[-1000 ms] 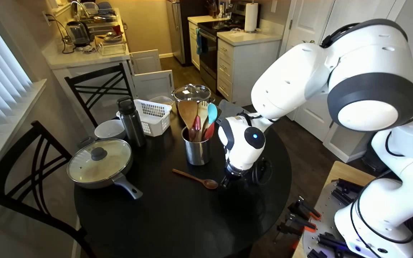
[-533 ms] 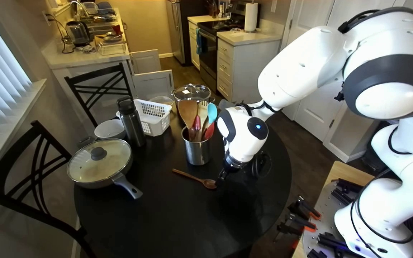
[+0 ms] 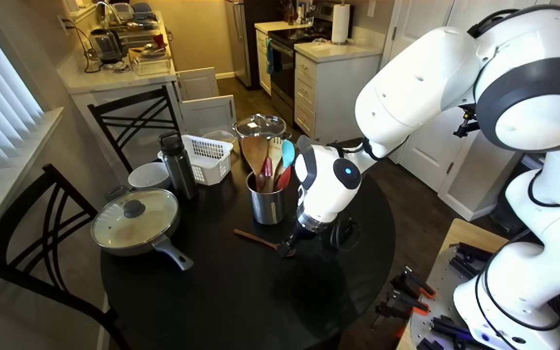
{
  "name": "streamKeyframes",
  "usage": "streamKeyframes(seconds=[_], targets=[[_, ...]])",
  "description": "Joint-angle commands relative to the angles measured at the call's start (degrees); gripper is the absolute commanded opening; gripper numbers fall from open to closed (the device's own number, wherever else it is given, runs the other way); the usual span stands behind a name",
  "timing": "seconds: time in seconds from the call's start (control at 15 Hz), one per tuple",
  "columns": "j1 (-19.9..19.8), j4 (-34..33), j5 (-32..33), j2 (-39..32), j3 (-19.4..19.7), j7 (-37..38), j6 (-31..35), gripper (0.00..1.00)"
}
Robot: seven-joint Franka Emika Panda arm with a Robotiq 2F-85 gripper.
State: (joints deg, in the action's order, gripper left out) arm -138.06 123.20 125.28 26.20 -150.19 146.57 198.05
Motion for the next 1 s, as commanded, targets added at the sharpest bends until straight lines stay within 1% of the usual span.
streamKeyframes(seconds=[0.0,0.07,0.13,0.33,0.6,0.93], targets=[[0.2,-3.9,1.2,2.0,0.0,3.2,-0.1,1.00],[0.0,-5.6,2.4,3.0,0.1,4.3,-0.2,1.00],[1.0,-7.6,2.8,4.3,1.7,4.8,0.5,1.00],[1.9,-11.9,3.4,7.4,3.7,5.1,0.5,1.00],[1.3,-14.9,3.5,9.7,2.9,4.0,0.5,1.00],[2.7,-16.5,3.9,12.6,3.0,3.9,0.4,1.00]])
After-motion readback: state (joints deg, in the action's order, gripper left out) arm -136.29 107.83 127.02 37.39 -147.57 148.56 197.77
